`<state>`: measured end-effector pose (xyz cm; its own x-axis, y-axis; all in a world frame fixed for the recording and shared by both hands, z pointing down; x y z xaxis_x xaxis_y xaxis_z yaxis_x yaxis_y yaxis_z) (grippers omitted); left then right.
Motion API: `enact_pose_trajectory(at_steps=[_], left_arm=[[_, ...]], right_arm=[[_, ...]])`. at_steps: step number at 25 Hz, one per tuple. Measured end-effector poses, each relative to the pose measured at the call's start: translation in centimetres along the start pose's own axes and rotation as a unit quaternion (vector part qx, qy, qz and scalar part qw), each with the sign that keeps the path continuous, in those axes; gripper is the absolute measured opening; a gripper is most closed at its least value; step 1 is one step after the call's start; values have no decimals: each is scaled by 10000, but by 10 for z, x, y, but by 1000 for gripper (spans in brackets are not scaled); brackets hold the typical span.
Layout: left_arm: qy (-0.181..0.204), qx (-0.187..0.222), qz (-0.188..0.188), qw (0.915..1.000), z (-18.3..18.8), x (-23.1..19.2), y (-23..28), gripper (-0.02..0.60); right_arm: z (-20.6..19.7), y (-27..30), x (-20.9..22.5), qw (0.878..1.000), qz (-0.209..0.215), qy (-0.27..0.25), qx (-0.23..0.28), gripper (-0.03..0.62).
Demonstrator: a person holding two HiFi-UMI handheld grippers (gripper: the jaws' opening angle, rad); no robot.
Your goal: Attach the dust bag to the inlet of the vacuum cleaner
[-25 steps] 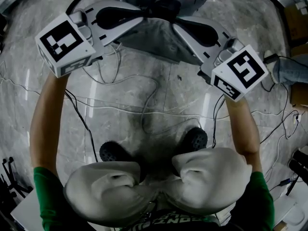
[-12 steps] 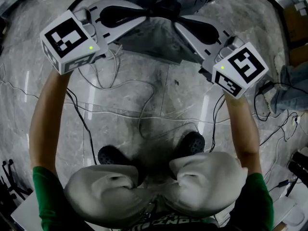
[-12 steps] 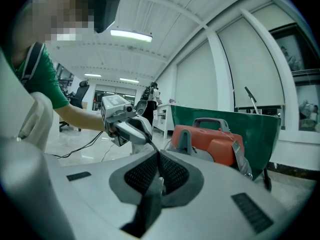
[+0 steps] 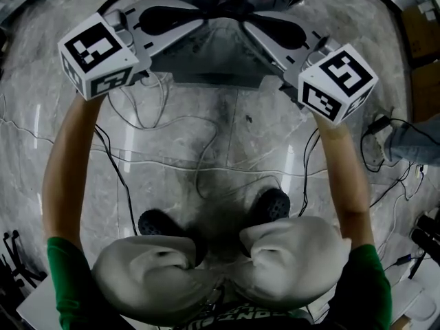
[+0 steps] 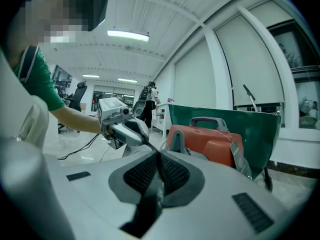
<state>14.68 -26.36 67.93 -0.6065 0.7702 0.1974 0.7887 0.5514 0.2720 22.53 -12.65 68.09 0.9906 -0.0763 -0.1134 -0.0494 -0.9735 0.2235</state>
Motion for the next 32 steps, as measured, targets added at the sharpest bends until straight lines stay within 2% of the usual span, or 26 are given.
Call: enact_pose_trajectory(at_steps=[10, 23, 32], left_arm=[[267, -192, 38, 9995, 4, -15, 18, 32], [328, -12, 135, 9994, -1, -17, 22, 35], [361, 103, 306, 9988, -2, -14, 18, 35]], right_arm=[[-3, -2, 13, 9997, -205, 126, 35, 28], [-7, -1, 19, 9994, -111, 303, 149, 28], [-7, -4, 14, 9992, -316, 145, 219, 28]])
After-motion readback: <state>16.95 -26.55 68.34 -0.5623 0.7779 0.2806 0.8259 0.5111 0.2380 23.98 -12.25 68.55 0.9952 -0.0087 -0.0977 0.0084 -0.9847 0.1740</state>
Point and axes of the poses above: the fingertips, and each gripper's own axes: y forward along the fingers, x to its right, z out of its top, the point moved 6 cm from there along -y, backward along the fingers
